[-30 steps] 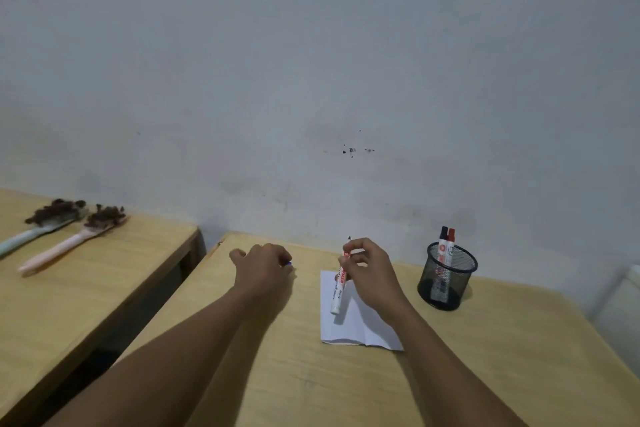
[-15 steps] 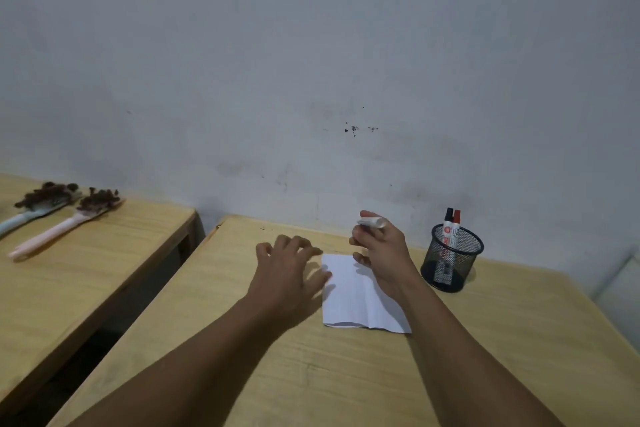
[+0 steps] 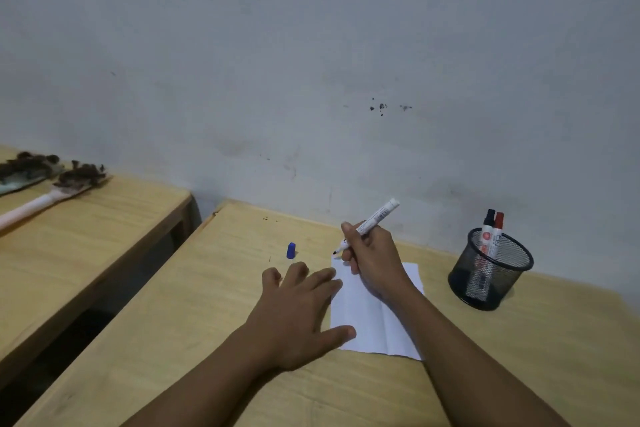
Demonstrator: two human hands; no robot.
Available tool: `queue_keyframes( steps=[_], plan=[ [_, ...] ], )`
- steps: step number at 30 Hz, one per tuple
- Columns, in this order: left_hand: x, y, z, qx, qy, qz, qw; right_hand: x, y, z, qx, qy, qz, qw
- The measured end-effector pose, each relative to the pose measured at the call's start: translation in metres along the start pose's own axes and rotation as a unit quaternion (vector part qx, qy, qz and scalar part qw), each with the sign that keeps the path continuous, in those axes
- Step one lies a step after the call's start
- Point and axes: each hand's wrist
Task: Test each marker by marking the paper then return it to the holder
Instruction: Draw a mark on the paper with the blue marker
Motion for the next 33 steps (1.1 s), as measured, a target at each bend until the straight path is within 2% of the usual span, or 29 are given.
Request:
queue_keyframes(
  steps=[10,17,33],
  plan=[
    [0.001,0.005,-0.007,-0.002,0.014,-0.111,0.994,0.0,0.008,0.015,-0.05,-0.085,0.02,0.995],
    [0.007,0.005,-0.008,-0.001,0.025,-0.118,0.993,0.002,0.009,0.017,-0.063,-0.138,0.033,0.988],
    [0.005,0.006,-0.005,0.002,0.026,-0.123,0.992,0.002,0.008,0.016,-0.065,-0.166,0.031,0.983]
  ],
)
Point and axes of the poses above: each hand's wrist, its own y-axis towards the middle knuckle, its own x-axis out of the palm, z = x × y, and after that the axes turned 4 degrees about z, right-handed
